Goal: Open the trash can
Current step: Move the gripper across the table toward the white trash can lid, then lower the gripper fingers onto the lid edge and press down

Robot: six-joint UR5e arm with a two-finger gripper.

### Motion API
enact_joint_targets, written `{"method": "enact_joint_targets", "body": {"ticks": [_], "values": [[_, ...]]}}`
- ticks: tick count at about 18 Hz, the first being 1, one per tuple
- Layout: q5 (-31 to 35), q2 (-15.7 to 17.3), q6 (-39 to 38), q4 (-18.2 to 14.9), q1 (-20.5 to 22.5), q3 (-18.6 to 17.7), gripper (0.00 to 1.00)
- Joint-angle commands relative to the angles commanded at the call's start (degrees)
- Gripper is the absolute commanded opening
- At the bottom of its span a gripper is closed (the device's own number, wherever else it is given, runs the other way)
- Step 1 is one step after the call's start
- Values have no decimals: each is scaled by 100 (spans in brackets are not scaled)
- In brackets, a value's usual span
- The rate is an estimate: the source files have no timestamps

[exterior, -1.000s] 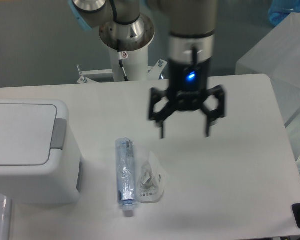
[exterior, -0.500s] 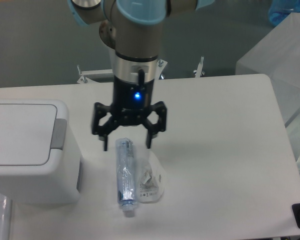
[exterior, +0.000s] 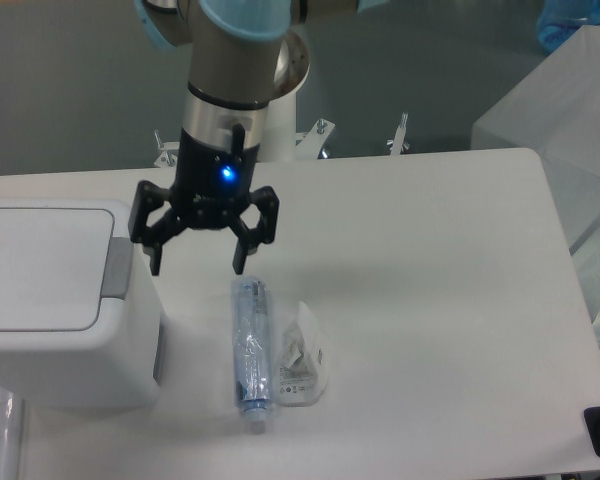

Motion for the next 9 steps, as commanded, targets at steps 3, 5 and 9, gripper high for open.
{"method": "enact_joint_targets", "body": {"ticks": [3, 5, 9], "values": [[0, -17, -26, 0, -35, 0, 100], [0, -26, -18, 0, -44, -44, 100], [0, -53, -18, 0, -114, -35, 100]]}}
